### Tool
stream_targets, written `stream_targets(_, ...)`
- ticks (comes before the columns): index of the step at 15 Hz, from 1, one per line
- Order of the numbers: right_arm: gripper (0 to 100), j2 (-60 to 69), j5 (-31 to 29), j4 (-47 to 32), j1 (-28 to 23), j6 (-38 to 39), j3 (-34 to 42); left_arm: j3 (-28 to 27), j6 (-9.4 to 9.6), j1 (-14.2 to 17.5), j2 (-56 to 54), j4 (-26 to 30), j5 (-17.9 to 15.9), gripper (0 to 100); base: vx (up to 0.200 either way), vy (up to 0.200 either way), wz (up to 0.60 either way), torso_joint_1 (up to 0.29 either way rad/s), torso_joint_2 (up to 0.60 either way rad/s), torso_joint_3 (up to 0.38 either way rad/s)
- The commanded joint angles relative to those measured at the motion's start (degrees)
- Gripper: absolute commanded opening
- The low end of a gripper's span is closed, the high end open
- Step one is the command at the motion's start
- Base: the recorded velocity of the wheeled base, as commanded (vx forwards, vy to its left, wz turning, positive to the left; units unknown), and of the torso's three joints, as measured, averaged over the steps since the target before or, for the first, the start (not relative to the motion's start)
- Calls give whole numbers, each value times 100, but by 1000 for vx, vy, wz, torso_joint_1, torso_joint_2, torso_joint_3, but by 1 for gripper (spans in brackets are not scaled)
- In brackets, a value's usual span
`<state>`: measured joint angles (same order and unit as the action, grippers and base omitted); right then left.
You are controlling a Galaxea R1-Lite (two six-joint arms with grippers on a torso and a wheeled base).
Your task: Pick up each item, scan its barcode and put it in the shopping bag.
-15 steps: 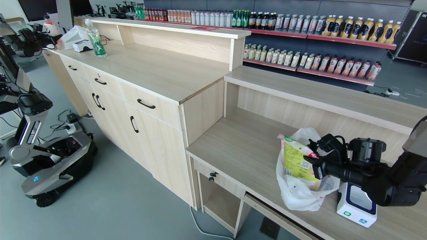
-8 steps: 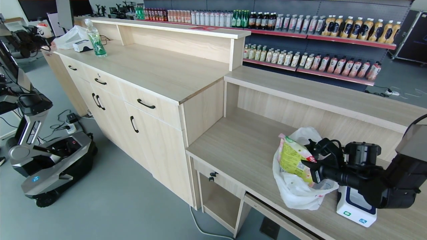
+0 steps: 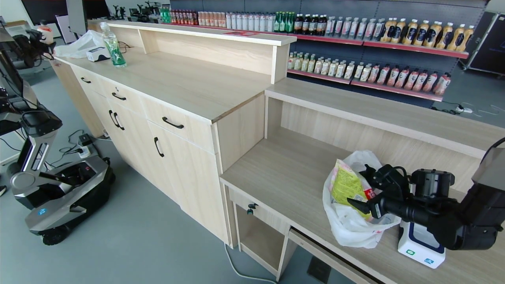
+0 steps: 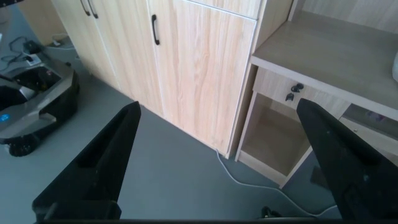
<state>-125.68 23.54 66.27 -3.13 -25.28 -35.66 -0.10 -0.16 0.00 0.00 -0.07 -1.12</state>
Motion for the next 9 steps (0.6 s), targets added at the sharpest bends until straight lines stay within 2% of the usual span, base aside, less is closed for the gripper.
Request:
stream_targets(1, 100, 510, 10, -44, -38, 41, 103, 1, -2, 0, 9, -1, -2, 100, 0, 0, 0, 0, 0, 0)
stream_targets(4, 100, 1529, 230, -290, -38, 401, 182, 1, -2, 0, 9, -1, -2, 100, 0, 0, 0, 0, 0, 0)
stream_targets(7, 100, 2742, 318, -879, -38, 393, 147, 1, -2, 0, 9, -1, -2, 100, 0, 0, 0, 0, 0, 0)
stream_targets(9, 100, 3445, 283, -914, -161, 366, 235, 1, -2, 0, 9, -1, -2, 100, 0, 0, 0, 0, 0, 0)
